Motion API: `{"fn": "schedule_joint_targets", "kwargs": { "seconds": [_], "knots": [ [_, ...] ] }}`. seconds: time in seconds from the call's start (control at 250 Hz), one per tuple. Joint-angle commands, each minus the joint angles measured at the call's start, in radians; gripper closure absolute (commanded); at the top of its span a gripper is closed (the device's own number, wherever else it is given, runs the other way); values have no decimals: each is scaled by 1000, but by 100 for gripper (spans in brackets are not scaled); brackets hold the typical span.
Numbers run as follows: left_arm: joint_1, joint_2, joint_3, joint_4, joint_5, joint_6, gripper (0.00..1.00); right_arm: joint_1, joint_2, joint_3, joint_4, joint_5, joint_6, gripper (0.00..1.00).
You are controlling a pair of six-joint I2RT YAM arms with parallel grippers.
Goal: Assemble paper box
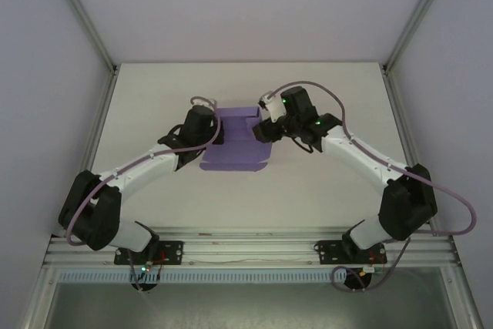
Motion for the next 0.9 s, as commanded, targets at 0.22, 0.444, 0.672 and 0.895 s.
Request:
{"fn": "schedule_joint_targets", "kwargs": {
  "seconds": [0.22,0.444,0.672,0.895],
  "knots": [
    [-13,-8,35,-3,8,26,100,34,122,36,202,357,129,70],
    [-31,28,104,-72,-129,-60,100,87,242,120,169,867,298,89],
    [-32,40,138,-183,-319,-256,100,69,451,312,-202,1425,650,100],
    [-33,71,173,-202,-301,-278,100,65,524,431,-338,1539,778,100]
  ]
}}
